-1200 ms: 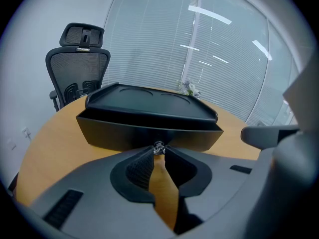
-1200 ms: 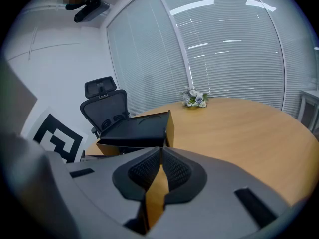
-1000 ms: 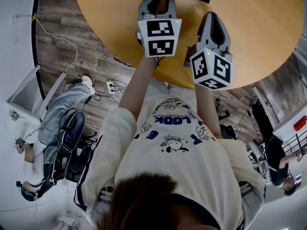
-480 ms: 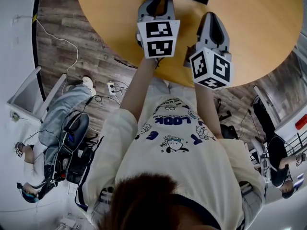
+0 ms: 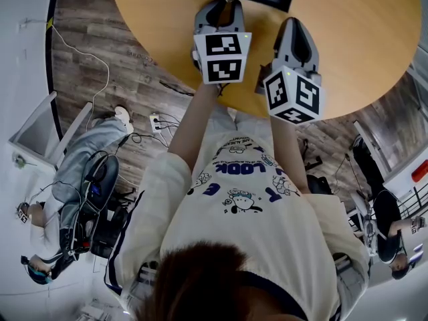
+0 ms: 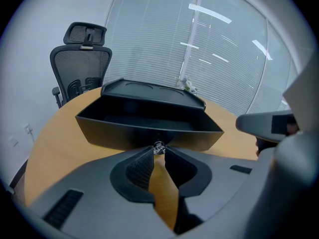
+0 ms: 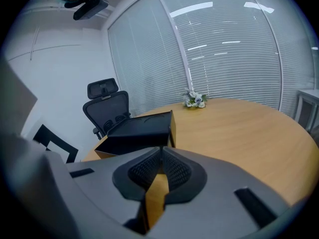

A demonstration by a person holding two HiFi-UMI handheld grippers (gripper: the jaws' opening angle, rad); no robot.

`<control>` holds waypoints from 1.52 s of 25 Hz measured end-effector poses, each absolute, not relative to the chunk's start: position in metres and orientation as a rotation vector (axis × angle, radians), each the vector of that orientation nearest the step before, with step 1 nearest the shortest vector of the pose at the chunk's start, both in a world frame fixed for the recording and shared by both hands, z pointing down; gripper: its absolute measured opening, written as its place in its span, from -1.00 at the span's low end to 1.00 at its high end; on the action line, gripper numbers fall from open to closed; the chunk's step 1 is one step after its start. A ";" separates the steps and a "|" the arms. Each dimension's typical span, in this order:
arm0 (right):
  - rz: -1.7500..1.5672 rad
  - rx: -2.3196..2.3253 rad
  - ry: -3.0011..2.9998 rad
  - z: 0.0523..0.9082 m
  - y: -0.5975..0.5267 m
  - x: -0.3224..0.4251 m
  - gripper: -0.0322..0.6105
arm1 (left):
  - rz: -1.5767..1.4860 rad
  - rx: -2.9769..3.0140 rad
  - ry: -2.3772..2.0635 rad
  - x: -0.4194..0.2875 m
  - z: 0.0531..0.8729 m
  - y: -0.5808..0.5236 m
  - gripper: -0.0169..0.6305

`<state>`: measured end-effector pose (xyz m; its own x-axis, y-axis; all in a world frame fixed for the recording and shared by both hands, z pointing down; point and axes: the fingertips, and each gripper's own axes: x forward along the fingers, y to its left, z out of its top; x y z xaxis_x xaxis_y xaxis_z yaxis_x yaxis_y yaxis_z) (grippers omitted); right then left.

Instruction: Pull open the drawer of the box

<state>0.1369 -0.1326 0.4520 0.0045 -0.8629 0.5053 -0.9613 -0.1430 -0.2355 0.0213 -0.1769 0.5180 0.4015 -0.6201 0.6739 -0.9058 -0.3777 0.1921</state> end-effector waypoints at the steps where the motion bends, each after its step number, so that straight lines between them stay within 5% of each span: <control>1: 0.824 2.094 -1.930 0.451 -0.132 0.136 -0.79 | 0.689 2.117 -1.295 0.021 0.518 -0.175 -0.72; 38: 0.836 2.087 -1.945 0.449 -0.116 0.122 -0.79 | 0.711 2.090 -1.289 0.003 0.524 -0.142 -0.72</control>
